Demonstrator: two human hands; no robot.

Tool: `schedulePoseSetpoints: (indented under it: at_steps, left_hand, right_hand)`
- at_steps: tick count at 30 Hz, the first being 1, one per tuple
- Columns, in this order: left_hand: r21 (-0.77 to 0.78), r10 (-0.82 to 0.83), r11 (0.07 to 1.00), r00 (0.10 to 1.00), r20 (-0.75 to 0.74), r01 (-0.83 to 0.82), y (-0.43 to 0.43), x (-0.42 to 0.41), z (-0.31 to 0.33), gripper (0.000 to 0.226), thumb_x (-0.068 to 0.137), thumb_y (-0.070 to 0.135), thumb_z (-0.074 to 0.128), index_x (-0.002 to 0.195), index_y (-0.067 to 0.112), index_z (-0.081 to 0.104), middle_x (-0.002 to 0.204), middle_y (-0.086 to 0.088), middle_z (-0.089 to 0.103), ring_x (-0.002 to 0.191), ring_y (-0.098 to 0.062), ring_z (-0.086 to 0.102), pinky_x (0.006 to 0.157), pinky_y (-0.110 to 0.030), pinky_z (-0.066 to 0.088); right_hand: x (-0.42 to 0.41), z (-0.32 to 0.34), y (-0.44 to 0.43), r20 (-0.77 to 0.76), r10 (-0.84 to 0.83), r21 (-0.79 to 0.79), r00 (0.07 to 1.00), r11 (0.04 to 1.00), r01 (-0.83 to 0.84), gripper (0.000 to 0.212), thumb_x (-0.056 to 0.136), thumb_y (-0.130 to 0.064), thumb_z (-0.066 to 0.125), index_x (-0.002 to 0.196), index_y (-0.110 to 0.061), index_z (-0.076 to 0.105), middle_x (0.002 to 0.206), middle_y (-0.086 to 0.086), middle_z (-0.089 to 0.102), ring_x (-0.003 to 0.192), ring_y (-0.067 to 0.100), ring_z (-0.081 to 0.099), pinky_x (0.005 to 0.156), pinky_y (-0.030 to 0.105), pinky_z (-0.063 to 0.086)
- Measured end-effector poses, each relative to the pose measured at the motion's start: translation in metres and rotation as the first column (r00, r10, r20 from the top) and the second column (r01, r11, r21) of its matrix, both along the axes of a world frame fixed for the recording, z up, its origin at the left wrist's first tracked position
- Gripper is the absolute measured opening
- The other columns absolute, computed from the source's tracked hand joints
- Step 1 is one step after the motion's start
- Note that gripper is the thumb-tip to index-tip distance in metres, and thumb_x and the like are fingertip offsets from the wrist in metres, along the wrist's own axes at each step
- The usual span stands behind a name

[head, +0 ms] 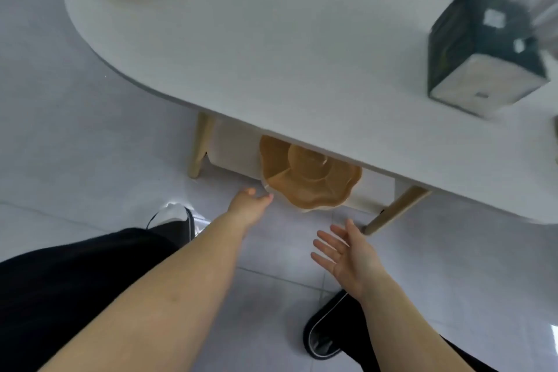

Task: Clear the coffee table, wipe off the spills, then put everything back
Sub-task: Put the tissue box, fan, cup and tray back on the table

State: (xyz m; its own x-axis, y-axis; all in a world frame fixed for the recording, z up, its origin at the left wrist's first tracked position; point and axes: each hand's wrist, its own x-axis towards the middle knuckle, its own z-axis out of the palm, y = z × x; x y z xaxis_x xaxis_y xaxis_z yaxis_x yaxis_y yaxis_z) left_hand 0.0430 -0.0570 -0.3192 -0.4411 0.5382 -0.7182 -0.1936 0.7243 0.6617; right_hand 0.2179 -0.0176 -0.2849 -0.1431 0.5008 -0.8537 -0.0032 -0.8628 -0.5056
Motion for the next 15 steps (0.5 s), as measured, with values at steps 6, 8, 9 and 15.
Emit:
schedulePoseSetpoints:
  at_steps: [6,8,9,15]
  left_hand:
    - [-0.006,0.187,0.981,0.949,0.255,-0.192,0.046,-0.007,-0.045,0.077,0.078,0.051,0.056,0.136,0.008,0.027,0.137,-0.008,0.043,0.12,-0.028,0.046,0.1,-0.04,0.038]
    - [-0.004,0.199,0.977,0.914,0.353,-0.212,0.052,-0.006,-0.056,0.071,0.078,0.051,0.056,0.133,0.011,0.034,0.121,-0.004,0.05,0.107,-0.023,0.052,0.091,-0.037,0.041]
    - [0.001,0.204,0.975,0.903,0.379,-0.221,0.053,-0.007,-0.06,0.066,0.078,0.049,0.057,0.129,0.011,0.039,0.117,-0.004,0.051,0.103,-0.022,0.053,0.09,-0.037,0.041]
    - [0.042,0.199,0.971,0.898,0.393,-0.234,0.039,-0.01,-0.067,0.025,0.081,0.038,0.059,0.087,0.014,0.056,0.08,0.003,0.057,0.074,-0.014,0.056,0.074,-0.03,0.043]
  right_hand:
    - [-0.009,-0.036,0.011,0.021,-0.01,-0.057,1.0,0.998,0.011,0.047,0.093,-0.039,0.038,0.126,-0.006,0.041,0.095,0.012,0.06,0.089,0.029,0.059,0.067,0.041,0.05]
    - [-0.01,-0.045,0.016,0.026,-0.027,-0.063,0.999,0.998,0.028,0.049,0.092,-0.039,0.04,0.129,-0.006,0.039,0.098,0.012,0.059,0.09,0.029,0.059,0.066,0.041,0.05]
    - [-0.012,-0.048,0.018,0.033,-0.039,-0.066,0.999,0.997,0.041,0.051,0.092,-0.039,0.042,0.131,-0.006,0.037,0.103,0.013,0.057,0.093,0.031,0.058,0.068,0.042,0.05]
    - [-0.021,-0.063,0.03,0.137,-0.087,-0.013,0.987,0.996,0.089,0.065,0.084,-0.046,0.052,0.139,-0.023,0.027,0.144,0.014,0.031,0.126,0.036,0.04,0.086,0.05,0.046]
